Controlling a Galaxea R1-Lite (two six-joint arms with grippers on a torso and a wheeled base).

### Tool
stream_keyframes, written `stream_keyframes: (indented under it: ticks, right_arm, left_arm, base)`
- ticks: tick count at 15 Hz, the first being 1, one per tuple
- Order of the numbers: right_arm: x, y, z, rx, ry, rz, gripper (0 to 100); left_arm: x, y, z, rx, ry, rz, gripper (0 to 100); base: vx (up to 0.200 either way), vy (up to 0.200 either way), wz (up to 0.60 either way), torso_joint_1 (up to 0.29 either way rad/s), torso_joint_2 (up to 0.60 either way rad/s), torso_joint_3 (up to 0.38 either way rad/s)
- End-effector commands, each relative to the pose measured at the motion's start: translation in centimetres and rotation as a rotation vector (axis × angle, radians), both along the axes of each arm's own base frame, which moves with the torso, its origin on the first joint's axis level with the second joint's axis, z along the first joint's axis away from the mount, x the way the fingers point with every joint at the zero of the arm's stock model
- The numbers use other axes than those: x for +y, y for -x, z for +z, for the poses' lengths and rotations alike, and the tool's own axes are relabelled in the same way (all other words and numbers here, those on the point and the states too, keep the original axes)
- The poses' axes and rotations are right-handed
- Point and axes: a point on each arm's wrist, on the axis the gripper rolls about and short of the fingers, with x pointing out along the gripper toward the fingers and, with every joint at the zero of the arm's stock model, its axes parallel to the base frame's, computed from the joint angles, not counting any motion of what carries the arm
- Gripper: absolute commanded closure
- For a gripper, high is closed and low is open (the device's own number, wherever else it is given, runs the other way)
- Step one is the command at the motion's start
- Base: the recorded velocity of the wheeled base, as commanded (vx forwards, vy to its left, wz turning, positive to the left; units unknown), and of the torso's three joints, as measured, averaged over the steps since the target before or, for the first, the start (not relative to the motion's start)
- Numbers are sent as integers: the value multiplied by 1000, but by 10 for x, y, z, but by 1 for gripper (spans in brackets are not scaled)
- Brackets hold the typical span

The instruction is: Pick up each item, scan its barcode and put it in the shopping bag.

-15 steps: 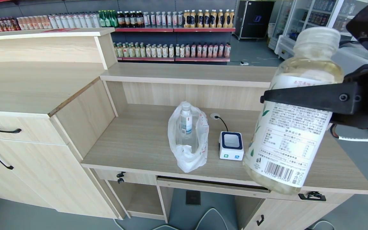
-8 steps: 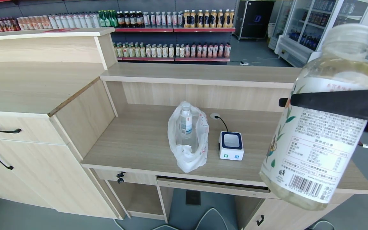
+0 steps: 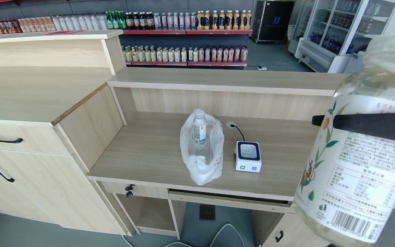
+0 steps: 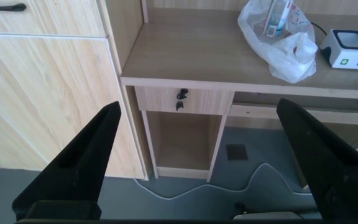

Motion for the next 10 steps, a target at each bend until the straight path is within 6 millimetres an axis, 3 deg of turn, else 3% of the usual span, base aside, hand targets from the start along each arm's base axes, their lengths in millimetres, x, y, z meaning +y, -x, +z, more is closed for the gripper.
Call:
stream_keyframes:
  ticks: [1,10]
  right_arm:
    - [0,1,0,-1,0,1,100]
    - [0,-1,-1,4,3,1,100]
  left_arm:
    - [0,0,0,0,0,0,0]
    - [0,0,0,0,0,0,0]
  base:
    - [0,0,0,0,0,0]
    - [0,0,0,0,0,0]
